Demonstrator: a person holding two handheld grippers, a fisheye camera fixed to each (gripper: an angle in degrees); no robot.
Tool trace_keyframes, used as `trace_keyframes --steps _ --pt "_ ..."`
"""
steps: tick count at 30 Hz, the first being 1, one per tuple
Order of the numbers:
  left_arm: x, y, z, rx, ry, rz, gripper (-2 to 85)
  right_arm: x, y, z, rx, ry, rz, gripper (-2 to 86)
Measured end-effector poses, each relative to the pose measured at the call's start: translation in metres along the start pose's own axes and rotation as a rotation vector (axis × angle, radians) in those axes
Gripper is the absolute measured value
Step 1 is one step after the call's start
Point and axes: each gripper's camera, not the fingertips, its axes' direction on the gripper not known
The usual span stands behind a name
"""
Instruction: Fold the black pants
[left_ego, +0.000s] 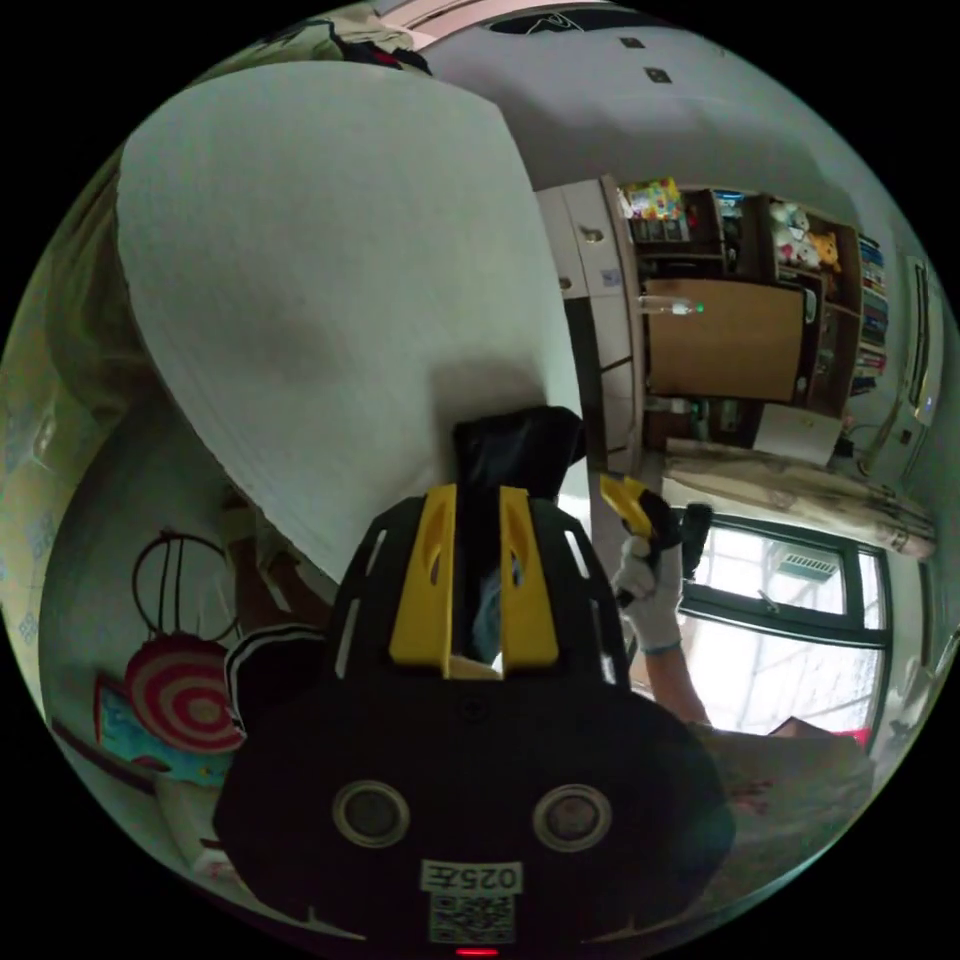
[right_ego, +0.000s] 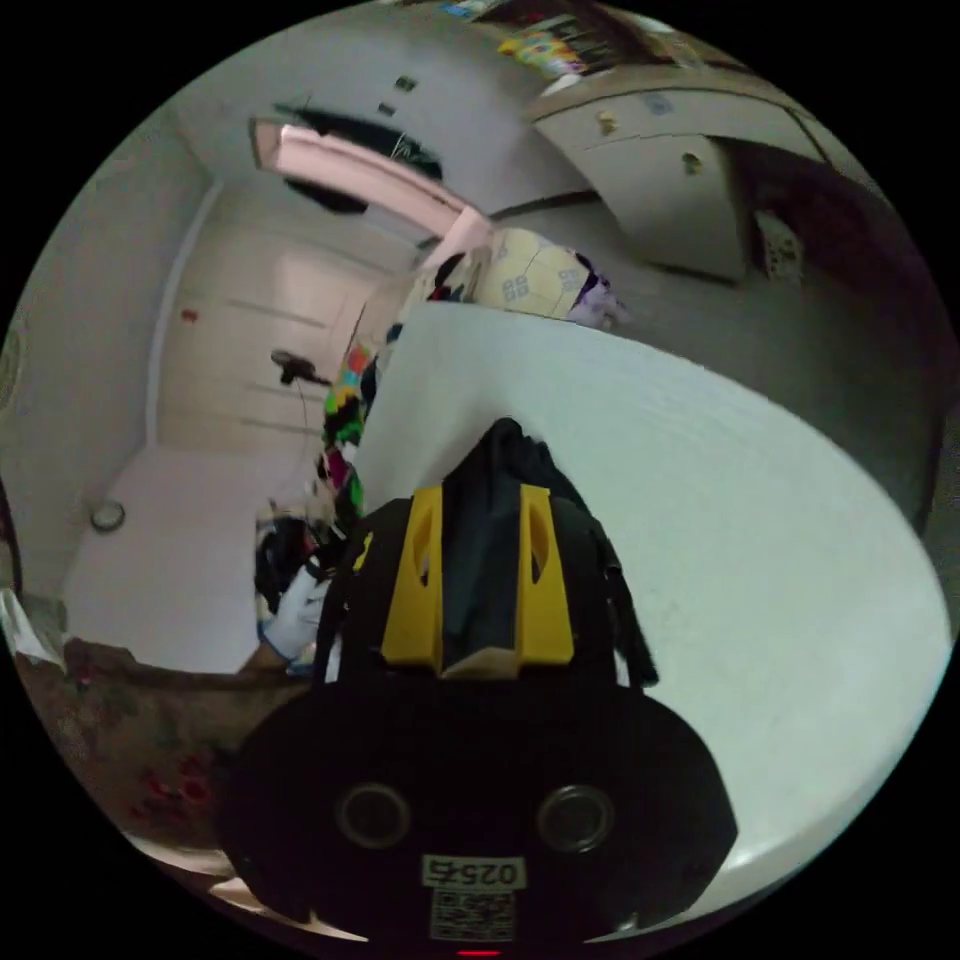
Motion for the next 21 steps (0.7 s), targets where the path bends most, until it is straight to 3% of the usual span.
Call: trace_keyframes --steps 4,9,15,21 --pt "0.019 0.003 0.039 0.015 -0.004 -0.057 7.1 -0.01 -0.06 0.067 -0.217 0.014 -0.156 11.9" --pt "0.051 0.003 0.068 0.022 -0.1 -0.031 6.3 -0.013 -0.082 0.104 -0.318 0.049 -0.265 11.0" --pt "0.078 0.015 0.09 0.091 -0.079 0.018 -0.9 -0.003 -0.093 0.12 -0.305 -0.113 -0.232 0.5" --pt "0.129 0.067 0.074 0.135 0.066 0.18 -1.6 -0.024 -0.056 0.067 -0.185 -0.271 -0.29 -0.8"
